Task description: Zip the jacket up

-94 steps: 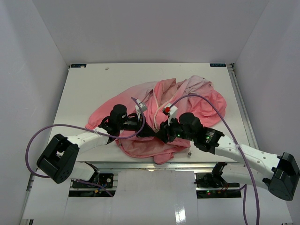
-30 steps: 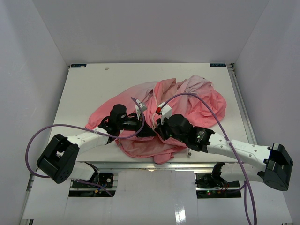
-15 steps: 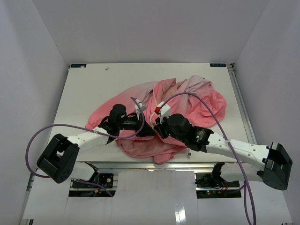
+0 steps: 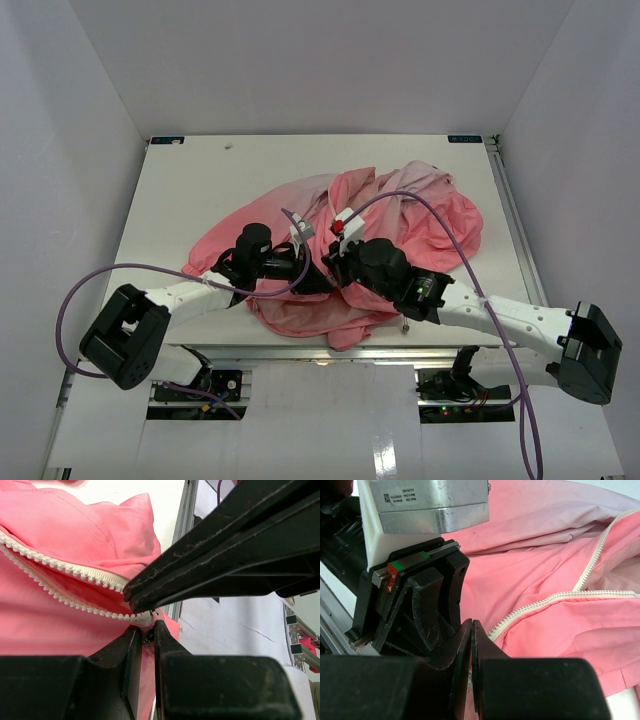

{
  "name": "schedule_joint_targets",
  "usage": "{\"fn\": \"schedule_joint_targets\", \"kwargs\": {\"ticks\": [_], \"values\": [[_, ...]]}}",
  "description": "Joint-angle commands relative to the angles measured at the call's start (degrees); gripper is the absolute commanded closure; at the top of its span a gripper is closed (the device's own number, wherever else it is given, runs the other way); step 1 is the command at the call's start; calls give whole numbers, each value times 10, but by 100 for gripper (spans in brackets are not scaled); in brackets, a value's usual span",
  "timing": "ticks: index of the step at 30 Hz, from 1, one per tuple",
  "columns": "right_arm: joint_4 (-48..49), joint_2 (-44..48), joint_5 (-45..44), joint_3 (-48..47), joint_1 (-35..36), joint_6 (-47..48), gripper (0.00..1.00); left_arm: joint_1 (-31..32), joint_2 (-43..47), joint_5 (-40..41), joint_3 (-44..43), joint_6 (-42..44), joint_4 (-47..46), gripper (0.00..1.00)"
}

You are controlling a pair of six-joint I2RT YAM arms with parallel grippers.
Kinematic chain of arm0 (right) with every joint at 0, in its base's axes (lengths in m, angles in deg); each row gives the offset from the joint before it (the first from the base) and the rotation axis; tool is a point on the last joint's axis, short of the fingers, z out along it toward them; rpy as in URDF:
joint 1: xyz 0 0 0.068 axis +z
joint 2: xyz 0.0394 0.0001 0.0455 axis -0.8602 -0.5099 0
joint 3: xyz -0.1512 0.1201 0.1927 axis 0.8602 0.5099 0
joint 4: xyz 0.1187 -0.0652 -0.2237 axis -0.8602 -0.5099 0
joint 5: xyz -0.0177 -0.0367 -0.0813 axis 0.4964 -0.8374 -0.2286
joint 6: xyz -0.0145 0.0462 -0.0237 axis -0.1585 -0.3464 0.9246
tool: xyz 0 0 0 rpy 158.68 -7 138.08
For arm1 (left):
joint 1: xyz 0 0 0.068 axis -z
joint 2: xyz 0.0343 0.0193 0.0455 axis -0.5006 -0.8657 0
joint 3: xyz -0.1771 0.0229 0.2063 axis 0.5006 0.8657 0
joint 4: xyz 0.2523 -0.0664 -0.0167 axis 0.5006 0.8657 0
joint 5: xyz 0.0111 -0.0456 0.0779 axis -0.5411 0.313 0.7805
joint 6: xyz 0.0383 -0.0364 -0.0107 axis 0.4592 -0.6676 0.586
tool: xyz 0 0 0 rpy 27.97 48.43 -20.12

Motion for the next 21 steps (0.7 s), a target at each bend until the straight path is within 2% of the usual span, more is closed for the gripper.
{"fn": "schedule_joint_targets", "kwargs": {"ticks": [1, 7, 11, 16, 21], "values": [[-13, 38, -24, -11, 2, -11, 90, 4, 8, -13, -2, 5, -1, 100], [-89, 68, -11, -4, 5, -24, 68, 4, 9, -11, -3, 5, 0, 100], [-105, 74, -5, 2, 12, -30, 71, 4, 9, -12, -5, 5, 1, 100], [-131, 64, -2, -6, 25, -32, 66, 4, 9, -11, -4, 5, 0, 100], [-131, 38, -5, -13, 32, -29, 66, 4, 9, -12, -3, 5, -1, 100]]}}
